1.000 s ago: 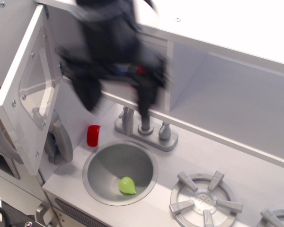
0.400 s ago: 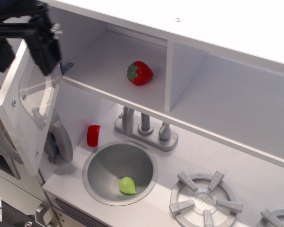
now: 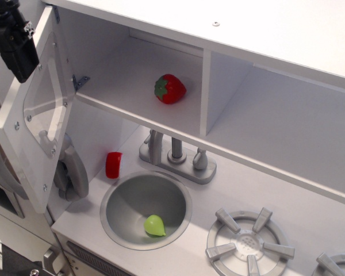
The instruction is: Close microwave
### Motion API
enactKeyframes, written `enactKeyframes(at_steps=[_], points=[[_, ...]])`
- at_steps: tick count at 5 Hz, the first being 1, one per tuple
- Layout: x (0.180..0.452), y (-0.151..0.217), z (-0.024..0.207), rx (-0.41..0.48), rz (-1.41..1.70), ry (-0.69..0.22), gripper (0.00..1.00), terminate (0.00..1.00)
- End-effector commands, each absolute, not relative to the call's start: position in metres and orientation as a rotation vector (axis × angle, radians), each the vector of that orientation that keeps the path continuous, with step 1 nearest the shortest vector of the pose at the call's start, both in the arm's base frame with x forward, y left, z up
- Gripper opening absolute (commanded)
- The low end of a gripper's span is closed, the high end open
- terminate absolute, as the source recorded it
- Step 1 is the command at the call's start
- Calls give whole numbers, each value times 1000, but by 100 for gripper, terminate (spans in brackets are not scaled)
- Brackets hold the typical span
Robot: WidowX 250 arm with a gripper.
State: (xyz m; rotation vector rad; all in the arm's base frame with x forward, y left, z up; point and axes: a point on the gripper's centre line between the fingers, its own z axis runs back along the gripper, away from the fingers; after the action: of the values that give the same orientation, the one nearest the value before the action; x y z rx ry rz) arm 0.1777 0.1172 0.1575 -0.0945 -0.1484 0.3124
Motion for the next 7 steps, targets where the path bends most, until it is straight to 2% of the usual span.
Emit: enactKeyframes(at_steps=[1, 2, 4, 6, 7], points=[[190, 119, 142, -81, 360, -158, 100, 0], [203, 111, 131, -107, 366, -152, 100, 0], [224, 73, 131, -165, 382, -176, 100, 0], [236, 3, 157, -251, 423, -181, 100, 0], [219, -20, 161, -287, 347, -170, 100, 0]])
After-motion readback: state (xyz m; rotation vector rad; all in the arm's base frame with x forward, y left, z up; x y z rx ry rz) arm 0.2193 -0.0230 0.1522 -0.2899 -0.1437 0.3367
